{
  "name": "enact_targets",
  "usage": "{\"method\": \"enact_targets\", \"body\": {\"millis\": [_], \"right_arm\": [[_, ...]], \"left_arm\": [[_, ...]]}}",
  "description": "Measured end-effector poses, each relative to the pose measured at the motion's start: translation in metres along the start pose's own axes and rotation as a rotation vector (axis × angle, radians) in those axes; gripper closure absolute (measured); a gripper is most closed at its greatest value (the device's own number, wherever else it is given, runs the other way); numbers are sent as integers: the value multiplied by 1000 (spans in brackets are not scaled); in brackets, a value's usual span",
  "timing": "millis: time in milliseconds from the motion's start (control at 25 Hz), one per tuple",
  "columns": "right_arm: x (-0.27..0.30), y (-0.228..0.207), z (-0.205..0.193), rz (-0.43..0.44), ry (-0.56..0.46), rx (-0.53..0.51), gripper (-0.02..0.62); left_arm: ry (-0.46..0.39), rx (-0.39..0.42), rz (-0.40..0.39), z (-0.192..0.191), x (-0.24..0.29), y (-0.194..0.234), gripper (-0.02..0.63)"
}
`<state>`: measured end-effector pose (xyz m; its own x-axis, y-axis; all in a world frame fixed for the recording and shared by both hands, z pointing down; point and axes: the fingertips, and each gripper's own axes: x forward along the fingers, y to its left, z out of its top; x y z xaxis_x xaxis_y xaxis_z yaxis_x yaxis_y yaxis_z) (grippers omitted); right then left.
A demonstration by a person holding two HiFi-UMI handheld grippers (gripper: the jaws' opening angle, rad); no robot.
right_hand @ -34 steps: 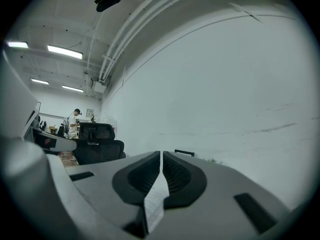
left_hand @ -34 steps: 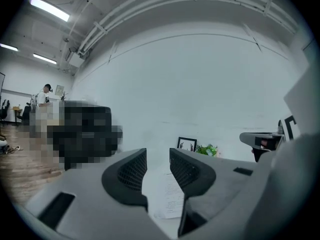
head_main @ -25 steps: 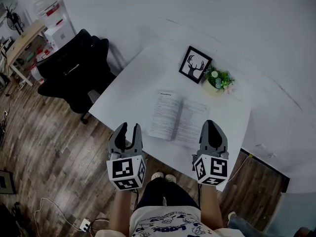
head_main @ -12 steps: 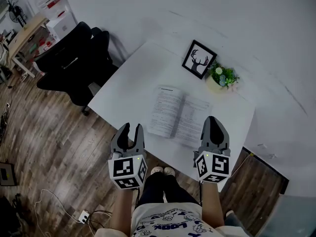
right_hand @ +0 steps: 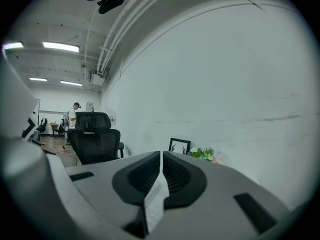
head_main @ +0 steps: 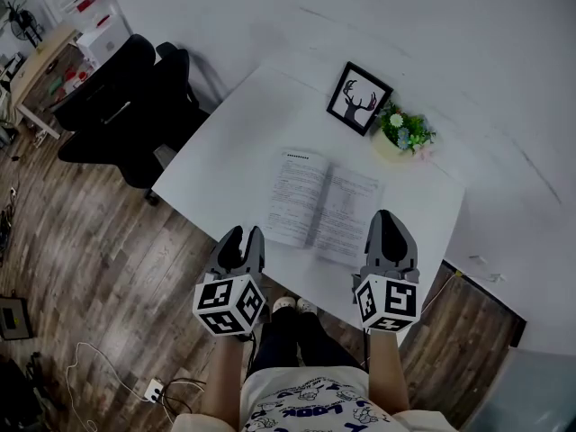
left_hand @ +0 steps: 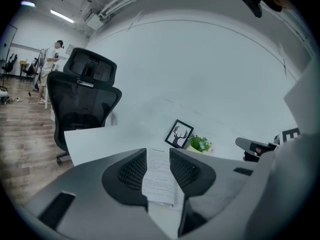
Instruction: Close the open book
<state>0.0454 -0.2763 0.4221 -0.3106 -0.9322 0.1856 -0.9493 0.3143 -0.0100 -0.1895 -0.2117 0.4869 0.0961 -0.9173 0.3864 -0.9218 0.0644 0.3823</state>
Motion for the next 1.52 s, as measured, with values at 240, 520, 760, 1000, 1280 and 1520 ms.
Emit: {"method": "enact_targets", "body": {"millis": [240,520,760,1000,1280,1520], "right_arm": [[-1,-8,-9,-11,19,-1,558],[-3,-16,-19,-20,40,0,558],[-6,-19,-25,-25,52,-3,558],[-8,-24,-30,-38,63,-14,558],[-8,-27,-34,-48,72,-22,558],[-7,-32,-38,-58,86,-40,558]], "left_arm": [[73,-142,-40,-28,13,1,482],[154,-404,-64,-68,26,12,482],[208,-531,-64,-95,34,19,482],[250,-659,-60,-121,43,26,472],[280,-827,-75,-147,54,32,460],[283,-875,-85,-151,68,36,458]]}}
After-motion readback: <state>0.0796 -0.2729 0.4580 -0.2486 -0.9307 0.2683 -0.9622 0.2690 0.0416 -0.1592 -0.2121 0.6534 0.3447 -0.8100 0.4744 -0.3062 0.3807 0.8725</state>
